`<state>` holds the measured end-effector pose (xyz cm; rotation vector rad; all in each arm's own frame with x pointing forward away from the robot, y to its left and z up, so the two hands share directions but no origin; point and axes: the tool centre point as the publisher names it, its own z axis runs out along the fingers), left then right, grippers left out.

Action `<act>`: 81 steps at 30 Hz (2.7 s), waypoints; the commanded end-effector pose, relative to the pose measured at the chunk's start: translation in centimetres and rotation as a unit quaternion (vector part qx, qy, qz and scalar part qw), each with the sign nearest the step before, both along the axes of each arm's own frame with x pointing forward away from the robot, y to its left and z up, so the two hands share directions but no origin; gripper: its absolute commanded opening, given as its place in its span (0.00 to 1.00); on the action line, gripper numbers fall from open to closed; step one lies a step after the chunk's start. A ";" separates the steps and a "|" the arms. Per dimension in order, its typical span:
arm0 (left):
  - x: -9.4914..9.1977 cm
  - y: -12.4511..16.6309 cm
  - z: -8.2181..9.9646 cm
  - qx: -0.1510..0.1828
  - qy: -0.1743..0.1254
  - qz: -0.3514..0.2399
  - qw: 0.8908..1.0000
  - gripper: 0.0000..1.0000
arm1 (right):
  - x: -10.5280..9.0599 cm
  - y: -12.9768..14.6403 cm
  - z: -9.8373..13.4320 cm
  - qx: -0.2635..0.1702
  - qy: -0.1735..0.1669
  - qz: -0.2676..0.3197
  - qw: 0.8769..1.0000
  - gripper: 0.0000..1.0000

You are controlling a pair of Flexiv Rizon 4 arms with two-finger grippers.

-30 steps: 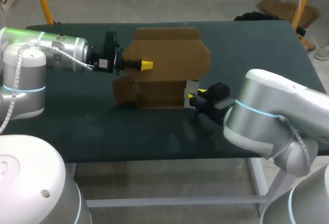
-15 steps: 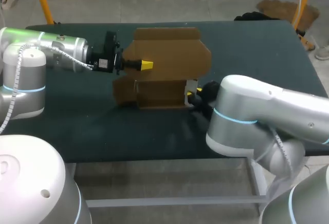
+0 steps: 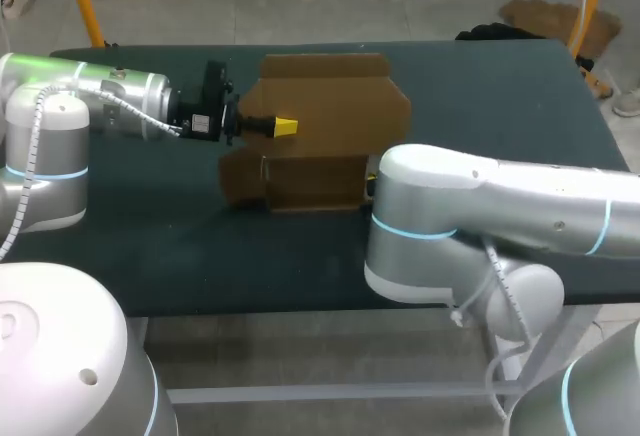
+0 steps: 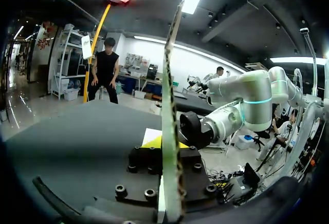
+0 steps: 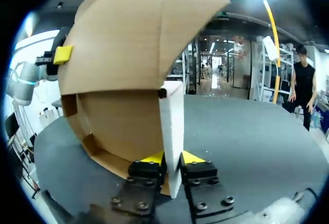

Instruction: Assemble the packaging by folding the flat box into shape, placing the metal phone stand inside, and closing the box properly

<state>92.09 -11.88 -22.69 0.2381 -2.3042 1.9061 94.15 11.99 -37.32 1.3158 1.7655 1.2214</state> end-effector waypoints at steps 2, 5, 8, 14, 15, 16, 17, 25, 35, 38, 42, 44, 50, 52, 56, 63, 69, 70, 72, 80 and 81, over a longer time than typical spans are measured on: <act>0.0 -0.1 -0.3 0.000 0.000 -0.001 1.000 0.00 | 0.4 0.7 -0.2 -0.101 -0.015 -0.238 0.966 0.18; 0.0 -0.1 -0.3 0.000 0.000 -0.001 1.000 0.00 | 0.5 0.5 -0.3 -0.103 -0.010 -0.242 0.965 0.12; 0.0 -0.1 -0.3 0.000 0.000 -0.001 1.000 0.00 | 0.5 0.4 -0.4 -0.106 -0.006 -0.246 0.964 0.00; 0.0 -0.1 -0.3 0.000 0.000 -0.001 1.000 0.00 | 0.5 0.2 -0.5 -0.104 -0.003 -0.244 0.964 0.00; 0.0 -0.1 -0.3 0.000 0.000 -0.001 1.000 0.00 | 0.5 0.2 -0.5 -0.104 -0.003 -0.243 0.964 0.00; 0.0 -0.1 -0.3 0.000 0.000 -0.001 1.000 0.01 | 0.5 0.2 -0.5 -0.104 -0.004 -0.242 0.965 0.00; -0.1 -0.1 -0.2 0.003 -0.003 0.000 1.000 0.26 | 0.5 0.2 -0.5 -0.104 -0.004 -0.240 0.965 0.00; -0.9 -0.3 0.7 0.040 -0.037 0.022 0.998 1.00 | 0.3 0.0 -0.4 -0.096 -0.010 -0.217 0.971 0.00; -1.5 1.5 1.9 0.067 -0.067 0.061 0.994 1.00 | 0.2 -0.3 0.2 -0.069 -0.013 -0.155 0.985 0.00; -1.9 2.1 2.1 0.071 -0.071 0.069 0.993 1.00 | 0.3 -0.4 0.3 -0.054 -0.008 -0.131 0.990 0.00; -2.5 2.9 2.1 0.091 -0.080 0.083 0.989 1.00 | 0.3 -0.8 0.4 -0.039 0.001 -0.107 0.993 0.00; -2.8 3.3 2.3 0.099 -0.084 0.100 0.986 1.00 | 0.3 -1.0 0.4 -0.027 0.007 -0.082 0.996 0.00; -3.3 5.2 2.4 0.129 -0.096 0.137 0.977 1.00 | 0.2 -1.3 0.6 -0.003 -0.001 -0.031 1.000 0.00; -3.5 5.7 2.5 0.136 -0.097 0.148 0.975 1.00 | 0.1 -1.4 0.6 0.002 -0.002 -0.021 1.000 0.00; -3.9 6.5 2.8 0.147 -0.102 0.162 0.970 1.00 | 0.0 -1.8 0.8 0.011 -0.001 -0.010 1.000 0.00; -4.6 7.9 3.0 0.168 -0.117 0.176 0.963 1.00 | -0.2 -2.2 1.1 0.032 -0.002 0.032 0.999 0.00; -5.0 9.2 3.1 0.166 -0.115 0.195 0.960 1.00 | -0.5 -2.3 1.4 0.044 -0.003 0.072 0.996 0.00; -5.1 9.4 3.2 0.167 -0.116 0.195 0.959 1.00 | -0.6 -2.3 1.4 0.046 -0.002 0.077 0.996 0.00; -5.2 9.7 3.3 0.168 -0.118 0.192 0.960 1.00 | -0.7 -2.3 1.5 0.052 -0.002 0.088 0.995 0.00; -5.2 11.0 3.6 0.176 -0.135 0.180 0.958 1.00 | -0.9 -2.3 1.4 0.081 0.010 0.147 0.986 0.00; -5.2 11.1 3.7 0.179 -0.135 0.177 0.958 1.00 | -0.9 -2.3 1.4 0.081 0.013 0.151 0.985 0.00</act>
